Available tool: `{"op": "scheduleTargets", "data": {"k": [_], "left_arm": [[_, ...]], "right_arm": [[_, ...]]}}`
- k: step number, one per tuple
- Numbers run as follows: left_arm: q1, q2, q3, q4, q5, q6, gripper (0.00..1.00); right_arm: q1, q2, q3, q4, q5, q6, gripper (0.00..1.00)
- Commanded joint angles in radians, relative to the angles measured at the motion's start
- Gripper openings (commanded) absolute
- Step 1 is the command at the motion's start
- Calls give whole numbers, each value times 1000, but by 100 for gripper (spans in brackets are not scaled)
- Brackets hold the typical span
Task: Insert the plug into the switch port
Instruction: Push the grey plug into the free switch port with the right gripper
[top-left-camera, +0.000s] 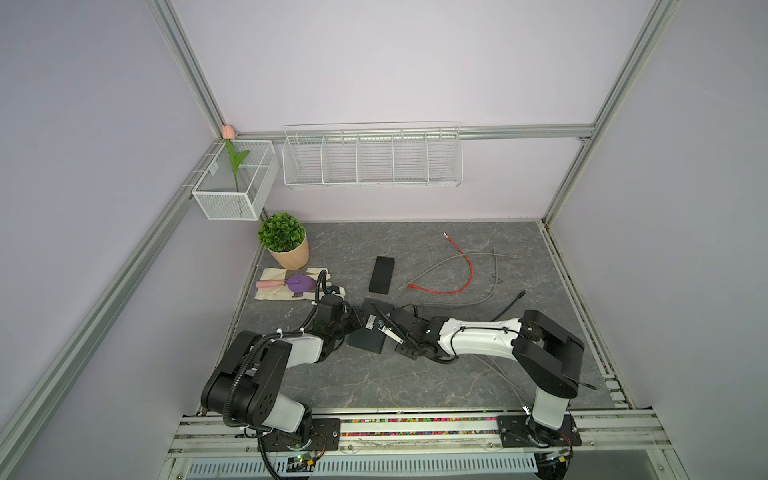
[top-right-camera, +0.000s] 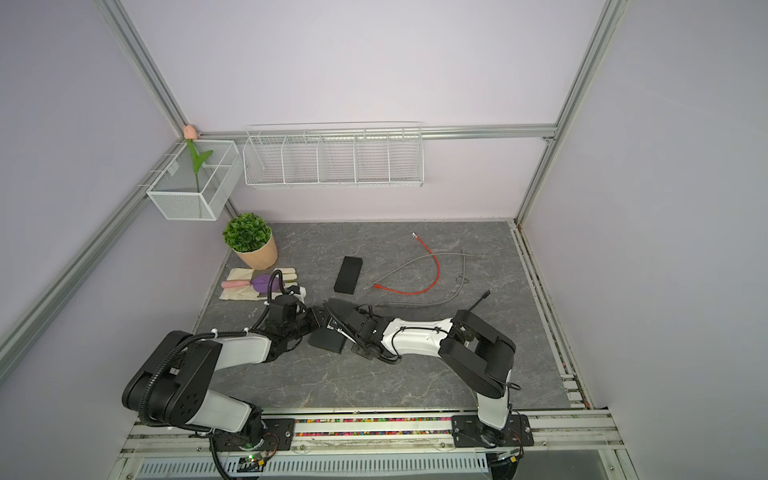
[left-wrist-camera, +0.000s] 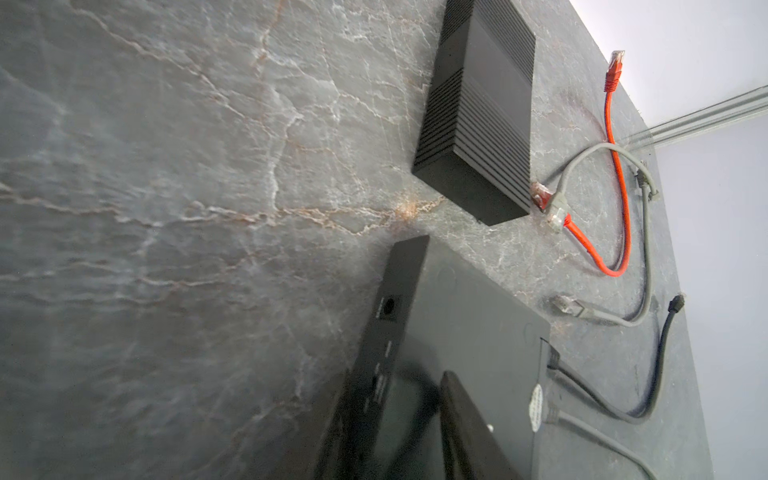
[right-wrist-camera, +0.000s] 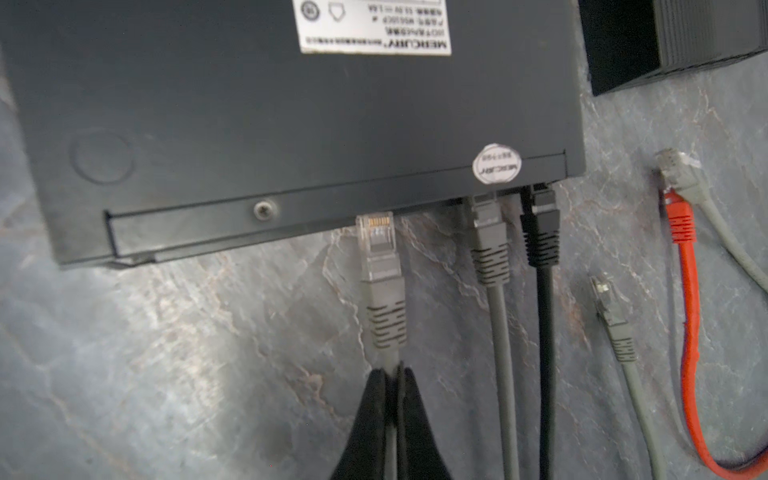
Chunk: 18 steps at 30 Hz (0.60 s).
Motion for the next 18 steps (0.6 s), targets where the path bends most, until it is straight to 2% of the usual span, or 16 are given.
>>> {"op": "scheduleTargets", "data": {"k": [1,18], "left_arm": [[-33,17,-5,0,76,-16,36],[-35,17,-3,1,86,-18,36]], "right_arm": [[19,-18,12,113,19,12,7],[47,-72,-58,250,112,11,7]]}}
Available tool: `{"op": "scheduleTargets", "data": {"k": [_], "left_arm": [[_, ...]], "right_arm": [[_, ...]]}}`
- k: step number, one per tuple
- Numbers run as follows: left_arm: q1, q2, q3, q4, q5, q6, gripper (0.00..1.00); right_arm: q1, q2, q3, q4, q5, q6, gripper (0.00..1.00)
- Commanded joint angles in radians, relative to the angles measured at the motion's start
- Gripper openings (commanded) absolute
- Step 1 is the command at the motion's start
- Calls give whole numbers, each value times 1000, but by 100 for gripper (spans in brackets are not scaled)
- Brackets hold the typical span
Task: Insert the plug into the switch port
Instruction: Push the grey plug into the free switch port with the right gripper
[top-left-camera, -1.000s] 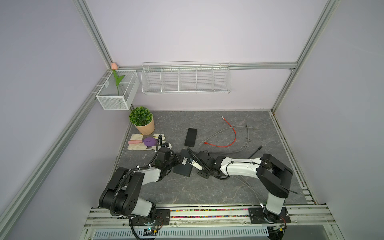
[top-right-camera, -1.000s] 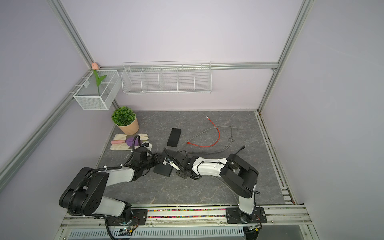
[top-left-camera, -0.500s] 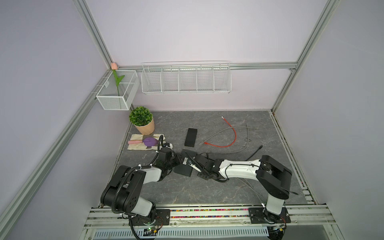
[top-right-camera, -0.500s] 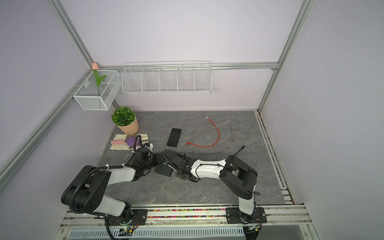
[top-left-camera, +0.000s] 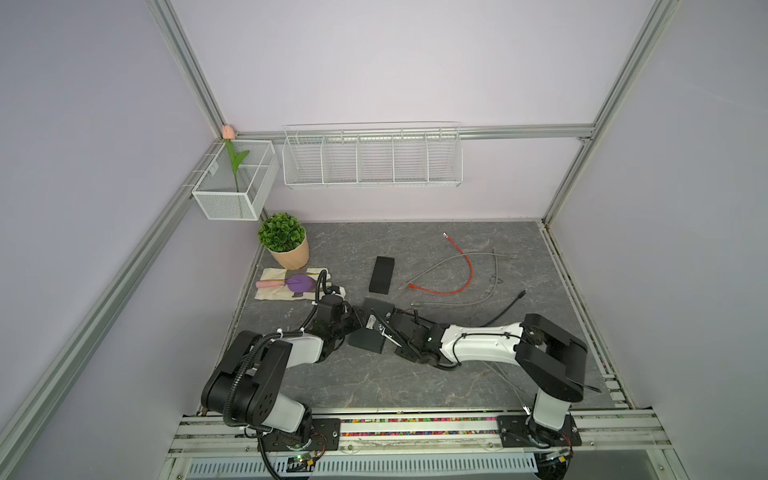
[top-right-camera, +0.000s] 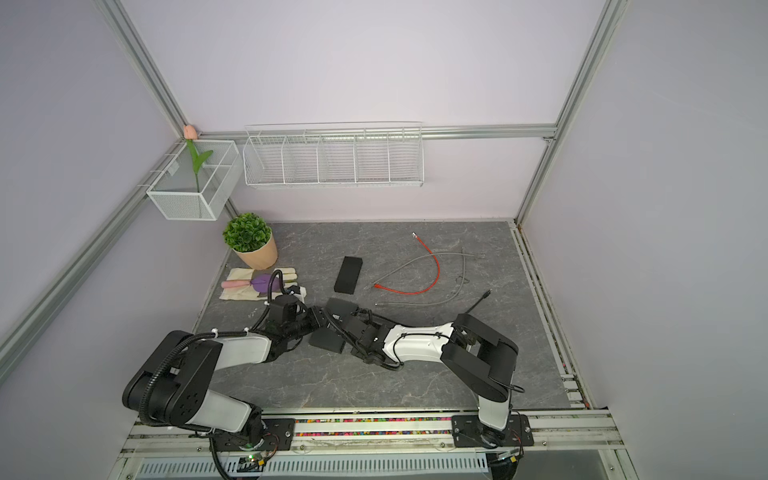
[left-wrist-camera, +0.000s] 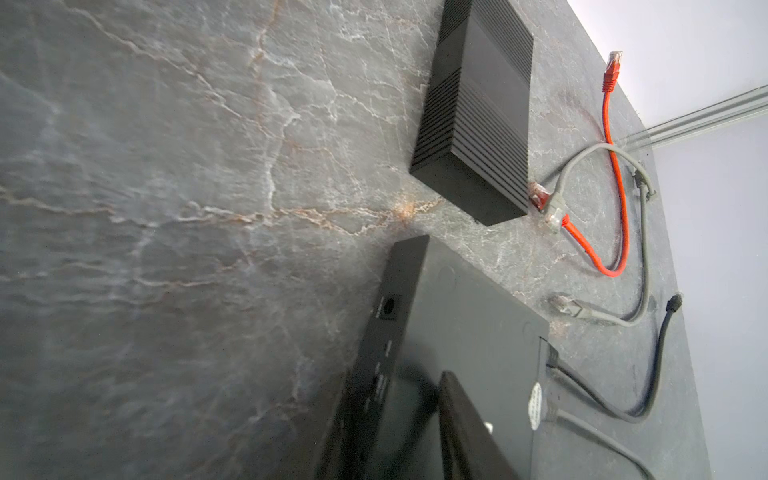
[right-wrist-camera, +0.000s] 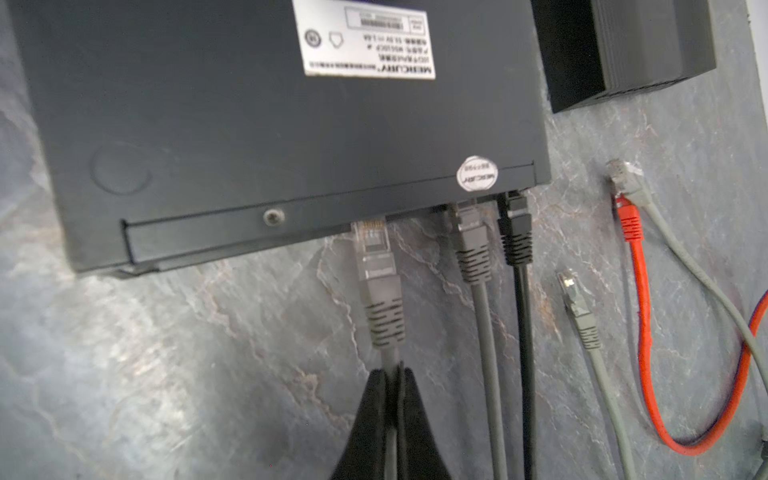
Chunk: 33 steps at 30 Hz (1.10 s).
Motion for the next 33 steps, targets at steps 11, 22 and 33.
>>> {"op": "scheduleTargets", "data": {"k": [11,22,33], "left_arm": [[-34,17,-10,6,97,-18,35],[-39,12,-3,-3,110,-18,34],[-67,30,12,-18,108,-6,34]], "right_arm": [[20,11,3,191,-50,15,7],[21,26,-24,282,-70,-4,7],[22,7,-39,354,-74,-13,7]]}}
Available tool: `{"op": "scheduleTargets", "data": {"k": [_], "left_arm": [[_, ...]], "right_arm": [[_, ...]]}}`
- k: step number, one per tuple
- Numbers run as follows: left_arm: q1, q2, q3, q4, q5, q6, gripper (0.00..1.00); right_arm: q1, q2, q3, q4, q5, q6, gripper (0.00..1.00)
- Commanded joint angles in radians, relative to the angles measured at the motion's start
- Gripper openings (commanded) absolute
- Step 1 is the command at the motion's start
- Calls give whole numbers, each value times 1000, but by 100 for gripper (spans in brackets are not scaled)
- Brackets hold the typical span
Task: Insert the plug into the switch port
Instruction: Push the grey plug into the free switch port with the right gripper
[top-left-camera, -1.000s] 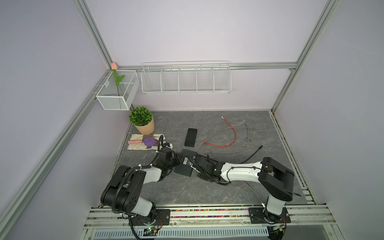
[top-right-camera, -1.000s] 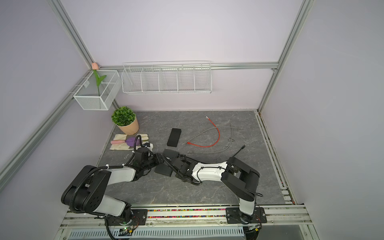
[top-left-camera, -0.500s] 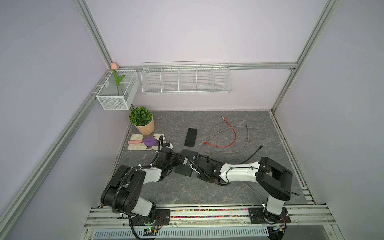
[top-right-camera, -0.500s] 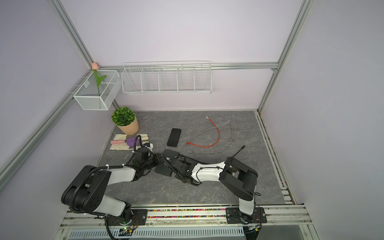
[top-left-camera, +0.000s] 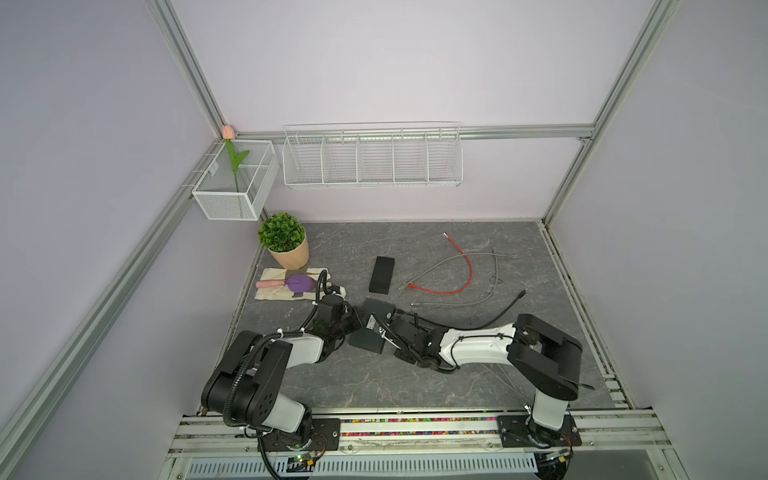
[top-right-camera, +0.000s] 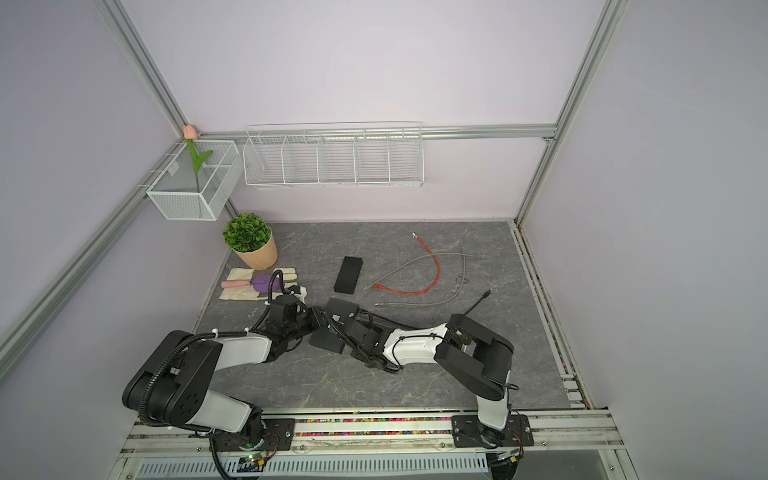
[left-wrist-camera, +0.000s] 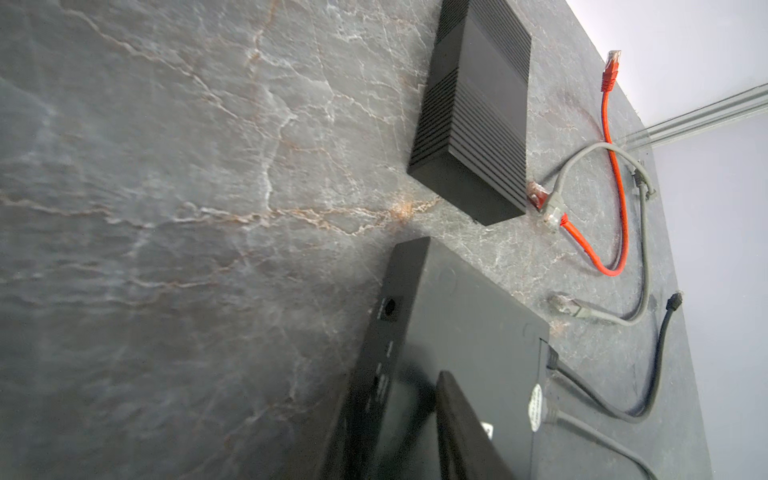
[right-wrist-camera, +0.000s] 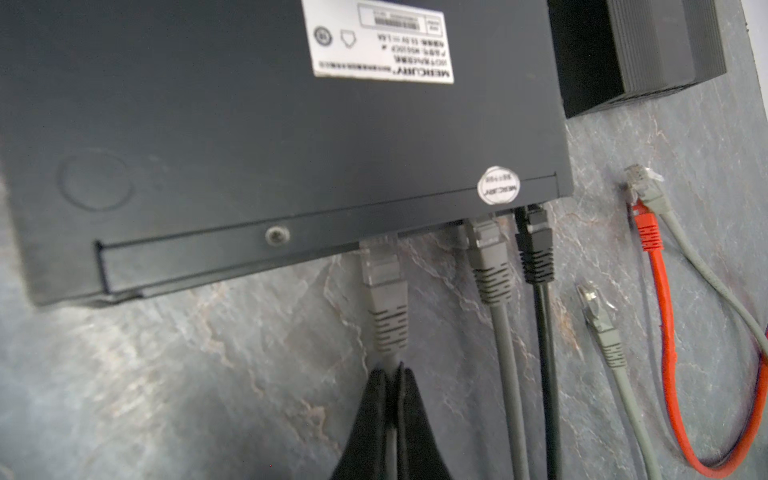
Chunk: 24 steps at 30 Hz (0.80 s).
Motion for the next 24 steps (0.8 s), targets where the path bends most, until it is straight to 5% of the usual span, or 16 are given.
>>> {"op": "scheduleTargets", "data": {"k": [1,24], "left_arm": [[-60,35,12,-17,112,-6,33],[-113,88,-2,47,119,-24,31]], "right_arm": [[17,-27,10,243,-71,-10,7],[3,-63,53,333,-186,-23,7]]}}
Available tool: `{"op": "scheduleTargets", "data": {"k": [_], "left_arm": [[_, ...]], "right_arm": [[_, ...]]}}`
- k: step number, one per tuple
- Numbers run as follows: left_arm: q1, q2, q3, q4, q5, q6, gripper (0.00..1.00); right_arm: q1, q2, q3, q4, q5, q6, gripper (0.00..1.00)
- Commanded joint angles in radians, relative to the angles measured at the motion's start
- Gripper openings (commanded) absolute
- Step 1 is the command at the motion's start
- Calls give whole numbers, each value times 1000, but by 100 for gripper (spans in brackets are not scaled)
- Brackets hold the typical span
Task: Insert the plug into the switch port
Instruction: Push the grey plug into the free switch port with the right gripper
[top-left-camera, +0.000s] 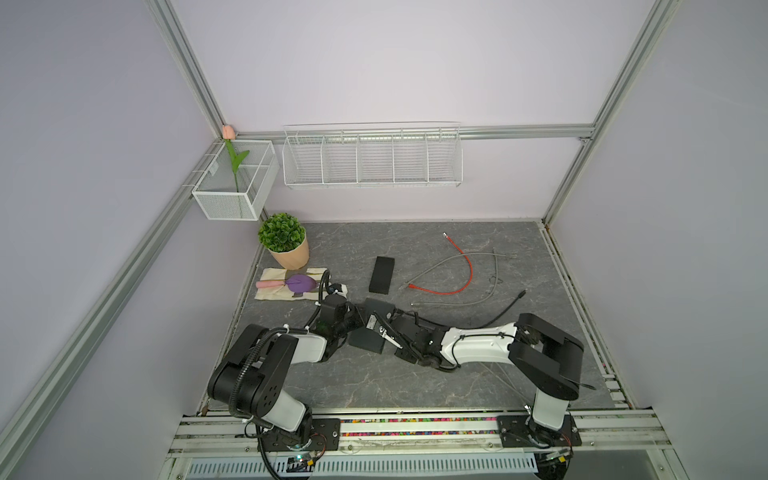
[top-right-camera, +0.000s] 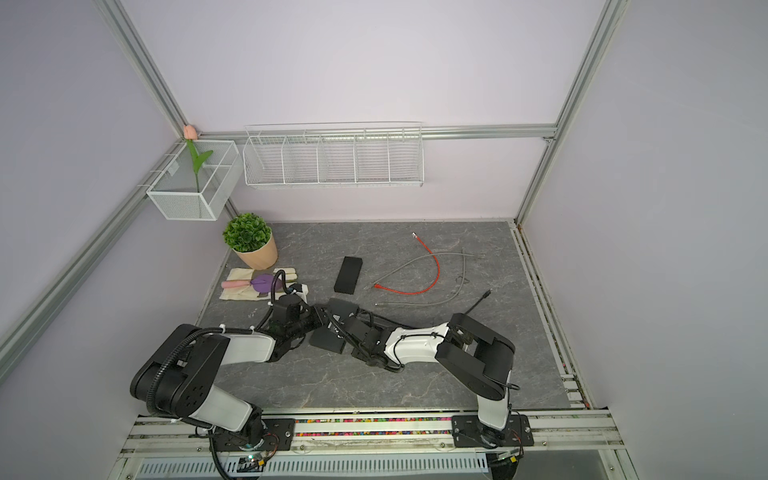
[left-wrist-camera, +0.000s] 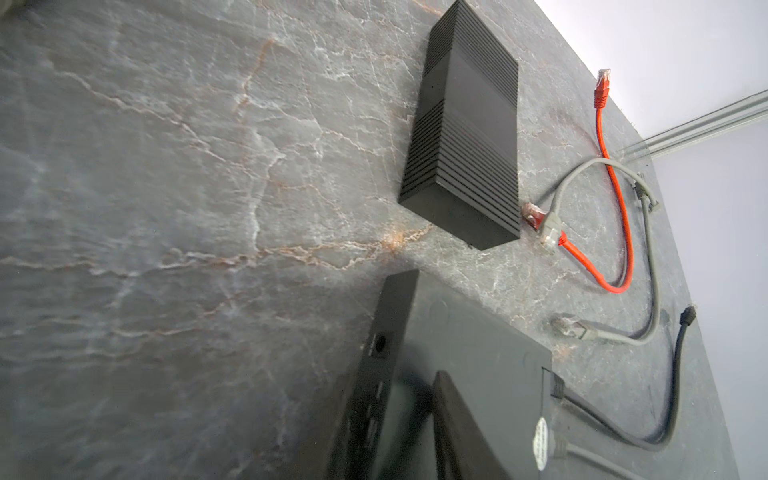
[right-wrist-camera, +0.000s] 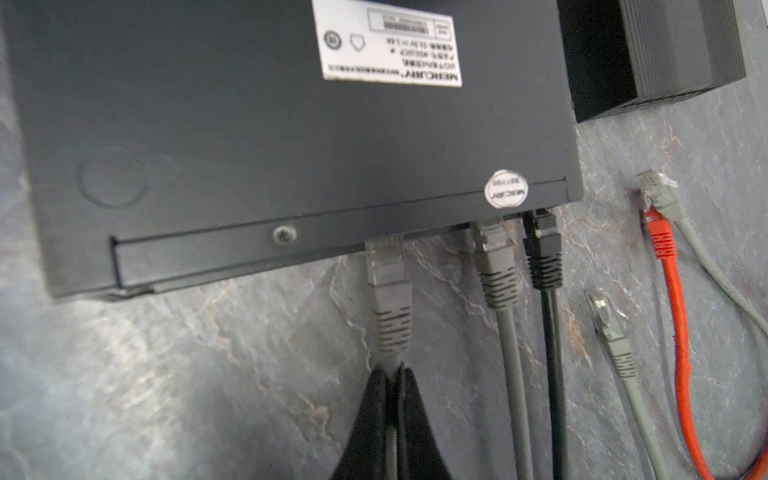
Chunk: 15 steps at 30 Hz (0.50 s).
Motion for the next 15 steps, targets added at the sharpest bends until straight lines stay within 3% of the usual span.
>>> {"op": "scheduleTargets", "data": {"k": [1,15], "left_arm": [[-85,35,-5,-52,179,-34,31],[-119,73,-5,-14,199,-38,31]], "right_arm": [[15,-57,57,328,-141,-4,7],[-21,-26,70,411,-213,7,7]]}}
